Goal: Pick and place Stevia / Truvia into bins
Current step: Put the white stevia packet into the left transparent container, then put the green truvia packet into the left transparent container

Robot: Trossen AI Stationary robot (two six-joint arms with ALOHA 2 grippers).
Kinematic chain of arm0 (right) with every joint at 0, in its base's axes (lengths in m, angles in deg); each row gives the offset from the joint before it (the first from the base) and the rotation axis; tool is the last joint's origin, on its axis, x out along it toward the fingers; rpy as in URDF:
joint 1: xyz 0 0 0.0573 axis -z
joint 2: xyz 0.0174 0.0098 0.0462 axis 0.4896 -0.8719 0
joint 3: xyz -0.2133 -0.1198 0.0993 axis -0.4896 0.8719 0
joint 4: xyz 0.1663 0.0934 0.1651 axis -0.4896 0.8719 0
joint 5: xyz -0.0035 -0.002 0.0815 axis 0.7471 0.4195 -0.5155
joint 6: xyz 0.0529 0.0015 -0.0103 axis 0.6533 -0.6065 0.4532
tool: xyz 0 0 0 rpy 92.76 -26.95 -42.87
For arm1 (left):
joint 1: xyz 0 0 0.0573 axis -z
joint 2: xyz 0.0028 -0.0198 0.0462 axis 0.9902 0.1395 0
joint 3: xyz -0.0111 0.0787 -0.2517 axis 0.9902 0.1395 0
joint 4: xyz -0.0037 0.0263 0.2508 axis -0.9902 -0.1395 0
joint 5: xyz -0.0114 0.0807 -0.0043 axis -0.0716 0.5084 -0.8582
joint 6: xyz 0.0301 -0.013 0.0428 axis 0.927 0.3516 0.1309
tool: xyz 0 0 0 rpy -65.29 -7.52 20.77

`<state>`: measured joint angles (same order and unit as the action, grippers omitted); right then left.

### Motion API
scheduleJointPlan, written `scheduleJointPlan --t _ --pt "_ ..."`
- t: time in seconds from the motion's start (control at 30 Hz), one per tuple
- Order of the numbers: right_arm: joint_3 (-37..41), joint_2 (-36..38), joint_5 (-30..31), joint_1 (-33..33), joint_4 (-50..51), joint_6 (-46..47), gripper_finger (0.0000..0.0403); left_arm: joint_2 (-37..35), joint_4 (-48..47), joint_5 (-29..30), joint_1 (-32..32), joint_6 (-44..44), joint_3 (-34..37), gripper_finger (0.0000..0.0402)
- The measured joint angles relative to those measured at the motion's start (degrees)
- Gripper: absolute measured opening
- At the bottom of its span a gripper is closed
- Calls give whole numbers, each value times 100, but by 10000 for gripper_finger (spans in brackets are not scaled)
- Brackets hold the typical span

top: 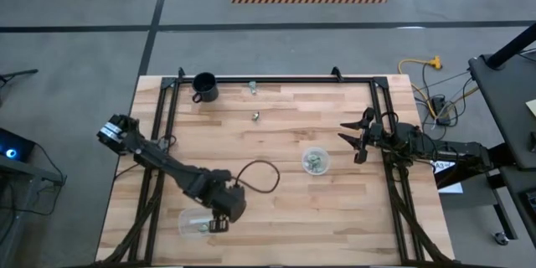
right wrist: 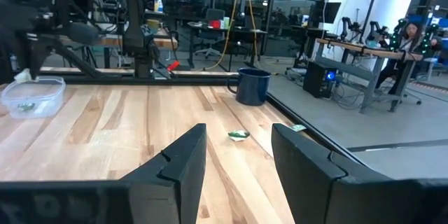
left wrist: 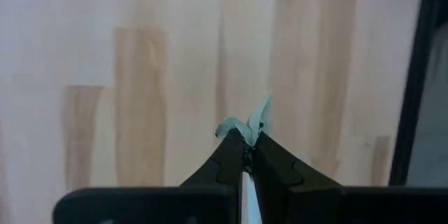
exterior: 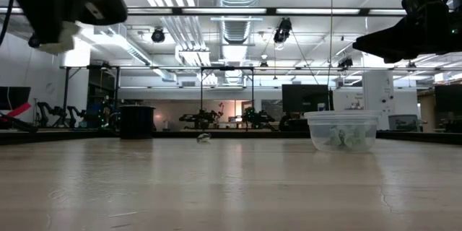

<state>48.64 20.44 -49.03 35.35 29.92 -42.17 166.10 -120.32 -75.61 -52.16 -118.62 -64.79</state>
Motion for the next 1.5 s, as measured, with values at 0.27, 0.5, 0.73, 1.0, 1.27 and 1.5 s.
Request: scheduleJointPlan --t 0.27,0.5,0.73,1.0,1.27,1.5 --pt "-2 0 0 -1 0 0 153 2 4 -262 443 -16 0 2" --pt "-2 0 0 -1 0 0 153 4 -4 -329 826 -54 0 2" --pt "0 0 0 -1 0 0 153 4 -405 -341 1078 -651 46 2" --pt "-2 0 0 0 0 0 153 2 -563 -444 1123 -1407 618 2" --pt "0 0 0 1 0 0 153 2 -520 -560 1126 -1653 853 13" --pt "-1 0 0 0 0 -1 153 2 -496 -574 1126 -1736 796 34"
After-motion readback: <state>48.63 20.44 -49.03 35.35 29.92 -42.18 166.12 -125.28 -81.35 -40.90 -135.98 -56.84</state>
